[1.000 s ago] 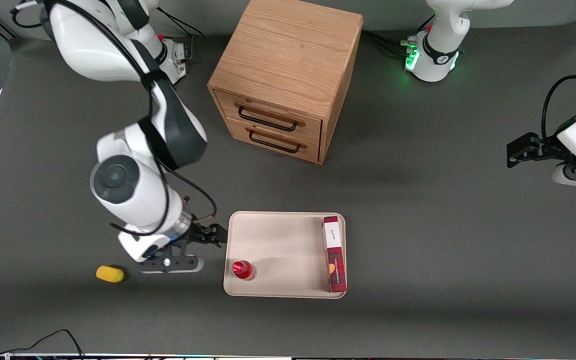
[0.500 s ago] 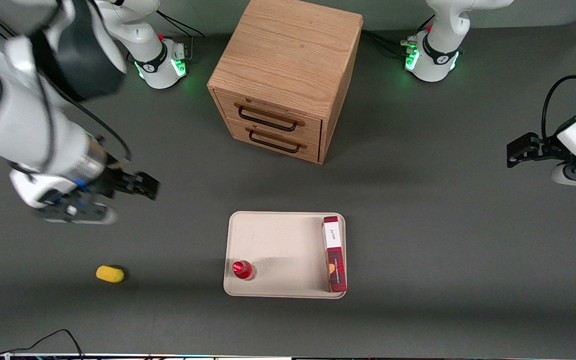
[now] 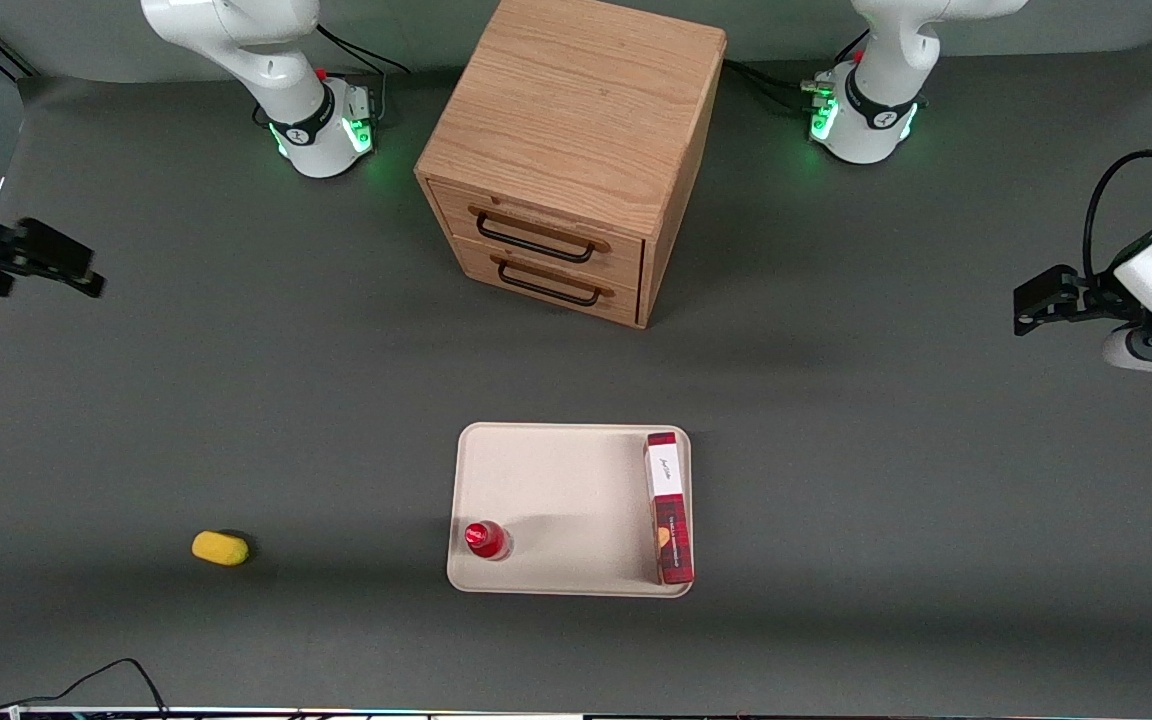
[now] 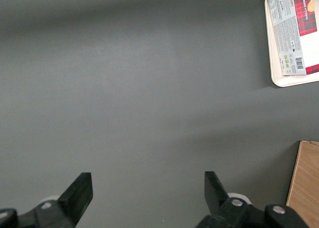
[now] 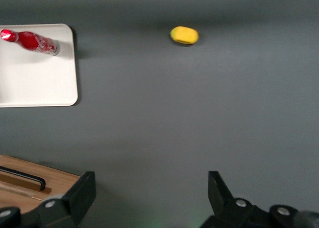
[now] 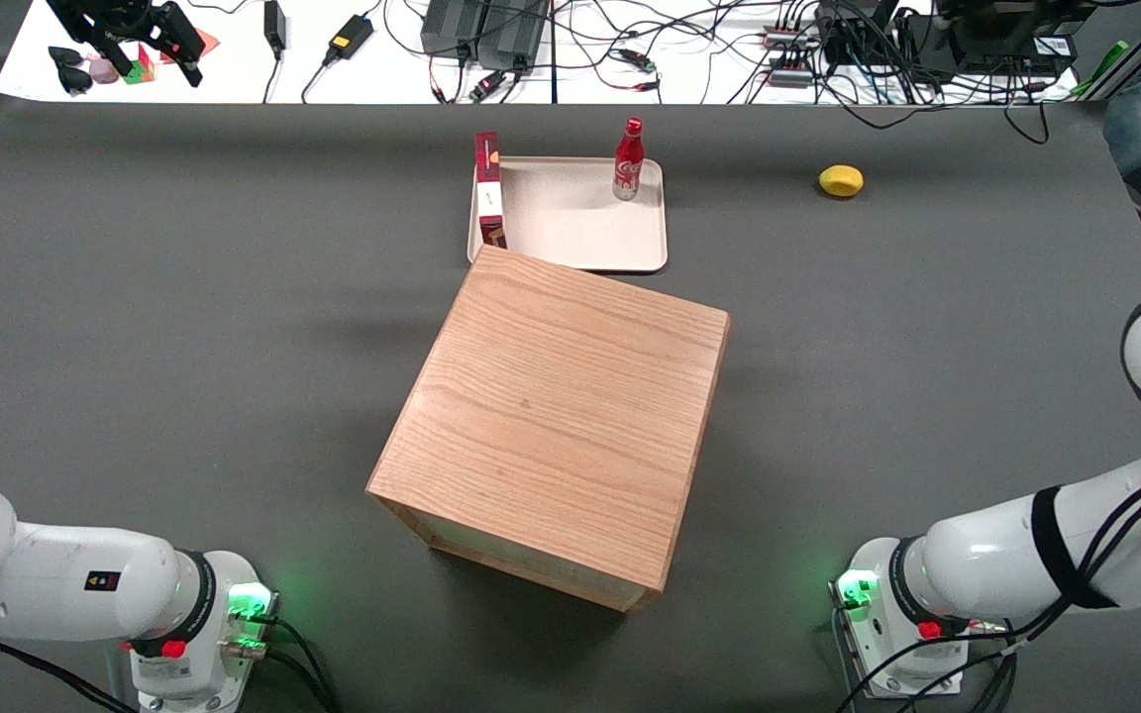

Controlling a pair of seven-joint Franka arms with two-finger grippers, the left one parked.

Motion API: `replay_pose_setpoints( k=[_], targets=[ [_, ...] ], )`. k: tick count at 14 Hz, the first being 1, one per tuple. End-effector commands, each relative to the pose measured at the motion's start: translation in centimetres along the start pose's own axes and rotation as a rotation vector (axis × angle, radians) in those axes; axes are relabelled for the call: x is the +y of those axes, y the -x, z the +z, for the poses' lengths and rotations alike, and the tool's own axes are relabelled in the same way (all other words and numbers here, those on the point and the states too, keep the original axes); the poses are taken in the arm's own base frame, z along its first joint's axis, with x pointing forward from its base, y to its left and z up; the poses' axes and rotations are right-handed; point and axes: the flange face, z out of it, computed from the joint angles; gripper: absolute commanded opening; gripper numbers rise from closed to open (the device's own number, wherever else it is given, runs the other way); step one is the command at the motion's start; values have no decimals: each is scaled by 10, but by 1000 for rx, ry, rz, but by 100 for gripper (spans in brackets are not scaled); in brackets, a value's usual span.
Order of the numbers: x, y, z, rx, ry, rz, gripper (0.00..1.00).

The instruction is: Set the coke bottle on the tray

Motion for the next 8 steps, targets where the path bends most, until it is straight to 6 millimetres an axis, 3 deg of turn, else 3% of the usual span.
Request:
replay_pose_setpoints(
  k=[1,7,8],
  targets=[
    [20,7,-6,-4,-15,-5,100],
    [19,7,-22,30,-7,2,100],
    [18,5,-16,15,-5,3,100]
  ],
)
